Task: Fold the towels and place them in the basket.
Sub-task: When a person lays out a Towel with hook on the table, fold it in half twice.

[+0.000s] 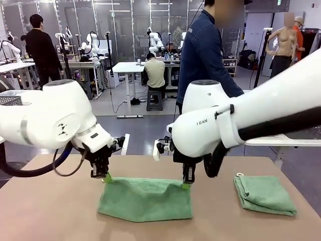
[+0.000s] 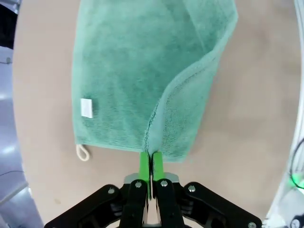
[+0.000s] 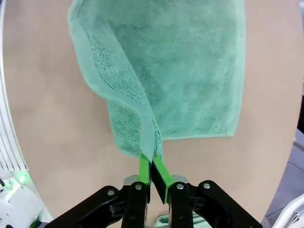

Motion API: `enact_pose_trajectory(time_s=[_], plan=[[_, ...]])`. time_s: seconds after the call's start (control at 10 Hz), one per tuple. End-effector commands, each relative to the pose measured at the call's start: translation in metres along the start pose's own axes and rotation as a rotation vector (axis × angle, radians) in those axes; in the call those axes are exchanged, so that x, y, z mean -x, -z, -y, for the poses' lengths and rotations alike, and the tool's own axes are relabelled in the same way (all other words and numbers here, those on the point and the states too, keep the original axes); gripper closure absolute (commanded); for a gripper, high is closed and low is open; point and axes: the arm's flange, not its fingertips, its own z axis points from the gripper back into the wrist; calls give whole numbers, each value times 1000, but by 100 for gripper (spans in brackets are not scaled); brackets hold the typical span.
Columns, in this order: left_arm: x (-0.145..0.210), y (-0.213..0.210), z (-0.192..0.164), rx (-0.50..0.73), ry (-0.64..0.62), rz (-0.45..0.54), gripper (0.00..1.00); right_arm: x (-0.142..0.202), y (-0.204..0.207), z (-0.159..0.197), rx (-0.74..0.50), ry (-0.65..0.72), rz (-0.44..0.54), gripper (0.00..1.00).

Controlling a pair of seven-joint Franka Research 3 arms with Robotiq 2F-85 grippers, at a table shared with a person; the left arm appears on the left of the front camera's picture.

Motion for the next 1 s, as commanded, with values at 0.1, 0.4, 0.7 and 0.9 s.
enact_pose_trajectory(time_s=[0.1, 0.4, 0.7, 0.9], plan=[[-5, 14, -48, 26, -41, -69, 99, -10, 3, 42, -72, 22, -18, 100], [-6, 28, -79, 63, -89, -108, 99, -4, 18, 79, -164, 40, -9, 100], [1, 42, -95, 95, -132, -113, 99, 3, 34, 103, -177, 108, -27, 100], [7, 49, -97, 82, -170, -127, 99, 1, 42, 107, -163, 128, -37, 100]])
